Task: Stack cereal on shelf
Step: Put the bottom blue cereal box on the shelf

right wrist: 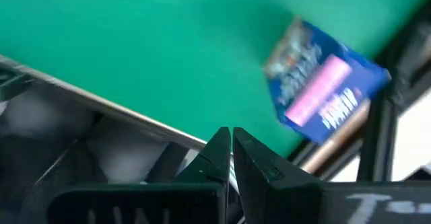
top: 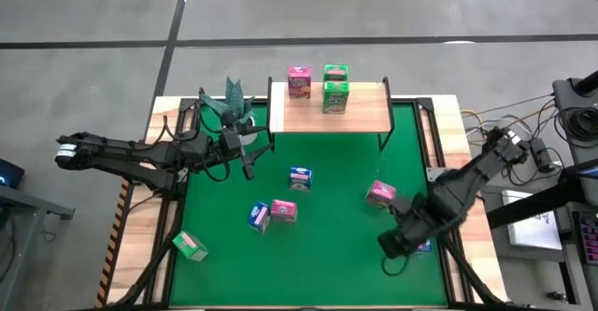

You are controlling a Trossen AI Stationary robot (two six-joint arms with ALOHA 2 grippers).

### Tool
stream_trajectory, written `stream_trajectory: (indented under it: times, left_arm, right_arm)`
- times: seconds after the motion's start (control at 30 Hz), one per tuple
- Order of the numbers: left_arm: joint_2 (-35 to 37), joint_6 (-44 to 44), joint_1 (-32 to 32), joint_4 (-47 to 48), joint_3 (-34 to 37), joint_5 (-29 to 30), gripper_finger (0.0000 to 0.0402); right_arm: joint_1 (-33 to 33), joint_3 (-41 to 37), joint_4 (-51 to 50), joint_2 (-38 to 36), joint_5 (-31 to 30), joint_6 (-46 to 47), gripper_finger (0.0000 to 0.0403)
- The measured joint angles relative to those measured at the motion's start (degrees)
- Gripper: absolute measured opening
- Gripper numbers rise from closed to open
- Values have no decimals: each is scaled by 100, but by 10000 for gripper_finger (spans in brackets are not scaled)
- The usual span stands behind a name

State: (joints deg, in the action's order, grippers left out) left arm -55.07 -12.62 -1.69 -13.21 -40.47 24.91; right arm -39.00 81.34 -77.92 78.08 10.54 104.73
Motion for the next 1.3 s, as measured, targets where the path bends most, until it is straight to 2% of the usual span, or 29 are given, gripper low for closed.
stream_trajectory:
  times: [0.2, 0.3, 0.7, 0.87, 1.07, 1.3]
  left_arm:
    - [-1, -34, 1, -2, -1, -1, 207]
    - [0, -37, 1, -2, 0, 0, 207]
    - [0, -37, 0, -4, -1, -2, 207]
    - [0, -39, 1, -2, 1, -2, 207]
    - [0, -39, -1, -4, -1, -2, 207]
    - [-2, -37, 1, -4, 1, -2, 207]
  right_arm:
    - [-466, -348, -190, -85, -2, 1000, 12]
    - [-552, -507, -186, -190, 0, 1176, 35]
    - [-754, -1238, -104, -501, -4, 1722, 235]
    - [-803, -1450, -53, -501, -6, 1723, 289]
    - [-802, -1782, 75, -498, -11, 1614, 305]
    - [-802, -2044, 297, -496, -17, 1409, 283]
